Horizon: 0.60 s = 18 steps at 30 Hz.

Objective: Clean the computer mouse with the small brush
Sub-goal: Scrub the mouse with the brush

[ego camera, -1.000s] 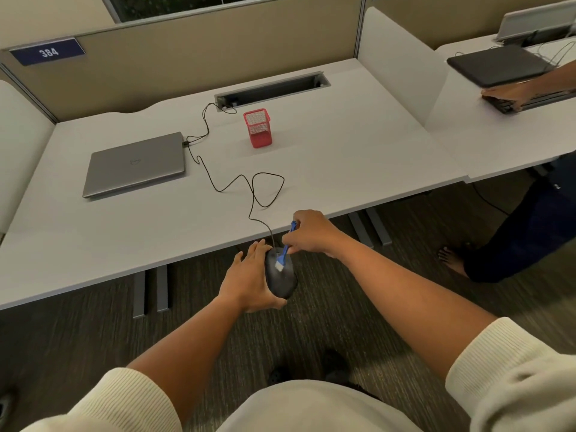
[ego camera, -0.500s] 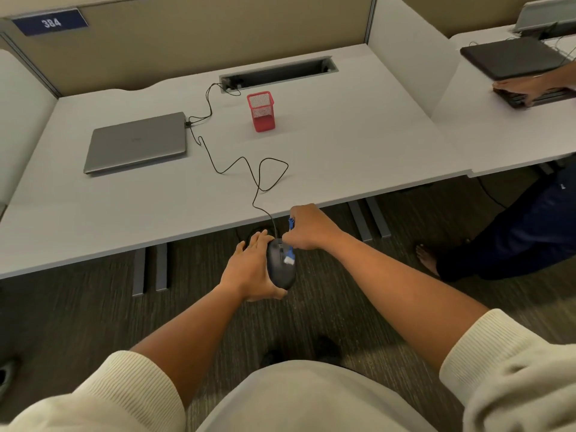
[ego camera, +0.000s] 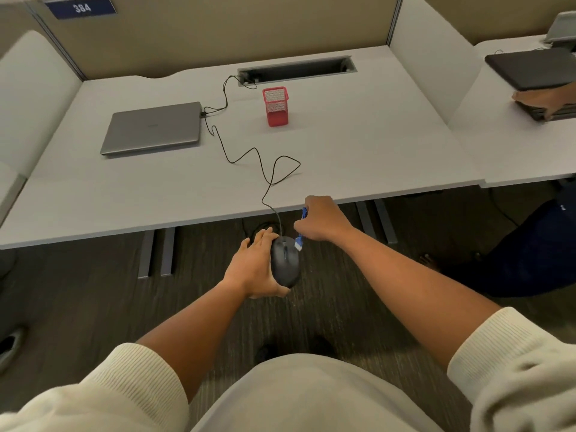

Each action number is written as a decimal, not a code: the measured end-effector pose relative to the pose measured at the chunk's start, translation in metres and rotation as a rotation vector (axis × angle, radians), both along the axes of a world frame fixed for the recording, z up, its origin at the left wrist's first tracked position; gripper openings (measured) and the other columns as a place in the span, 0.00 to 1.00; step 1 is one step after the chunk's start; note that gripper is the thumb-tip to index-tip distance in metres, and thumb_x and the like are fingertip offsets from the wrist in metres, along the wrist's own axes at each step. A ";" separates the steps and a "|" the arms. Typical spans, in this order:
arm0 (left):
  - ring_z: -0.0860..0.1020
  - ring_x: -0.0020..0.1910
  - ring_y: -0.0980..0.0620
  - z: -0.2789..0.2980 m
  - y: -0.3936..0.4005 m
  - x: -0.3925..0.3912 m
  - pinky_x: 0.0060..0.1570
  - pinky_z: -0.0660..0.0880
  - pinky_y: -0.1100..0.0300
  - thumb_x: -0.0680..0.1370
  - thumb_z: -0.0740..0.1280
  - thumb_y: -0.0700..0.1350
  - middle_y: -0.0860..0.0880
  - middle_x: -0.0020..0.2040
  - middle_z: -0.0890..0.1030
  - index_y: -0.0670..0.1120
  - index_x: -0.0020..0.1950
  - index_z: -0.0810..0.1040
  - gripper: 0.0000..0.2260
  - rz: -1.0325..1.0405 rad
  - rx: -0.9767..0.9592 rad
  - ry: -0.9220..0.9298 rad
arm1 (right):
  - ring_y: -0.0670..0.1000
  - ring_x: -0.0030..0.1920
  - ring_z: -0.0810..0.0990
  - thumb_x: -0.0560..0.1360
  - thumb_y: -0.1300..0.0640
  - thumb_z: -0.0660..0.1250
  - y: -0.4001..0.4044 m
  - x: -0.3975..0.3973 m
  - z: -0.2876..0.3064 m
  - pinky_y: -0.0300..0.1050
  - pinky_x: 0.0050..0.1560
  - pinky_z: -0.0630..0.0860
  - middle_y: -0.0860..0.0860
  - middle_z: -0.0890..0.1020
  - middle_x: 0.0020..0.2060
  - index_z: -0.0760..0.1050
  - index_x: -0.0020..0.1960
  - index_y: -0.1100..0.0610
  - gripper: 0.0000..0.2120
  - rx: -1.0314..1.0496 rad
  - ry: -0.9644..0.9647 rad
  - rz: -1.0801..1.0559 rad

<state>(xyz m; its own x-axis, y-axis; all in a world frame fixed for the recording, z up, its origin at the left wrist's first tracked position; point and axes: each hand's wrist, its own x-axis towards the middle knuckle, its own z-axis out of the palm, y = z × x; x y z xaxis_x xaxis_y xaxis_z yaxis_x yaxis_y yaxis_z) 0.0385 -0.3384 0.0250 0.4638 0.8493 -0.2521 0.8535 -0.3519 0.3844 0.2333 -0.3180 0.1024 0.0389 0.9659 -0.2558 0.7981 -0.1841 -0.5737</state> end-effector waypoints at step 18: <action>0.60 0.77 0.45 0.001 -0.008 -0.002 0.77 0.50 0.48 0.56 0.78 0.69 0.50 0.79 0.59 0.53 0.76 0.56 0.56 0.033 0.059 -0.013 | 0.48 0.35 0.72 0.72 0.61 0.68 0.019 -0.003 -0.020 0.40 0.31 0.67 0.51 0.73 0.37 0.72 0.46 0.59 0.06 0.040 0.088 -0.054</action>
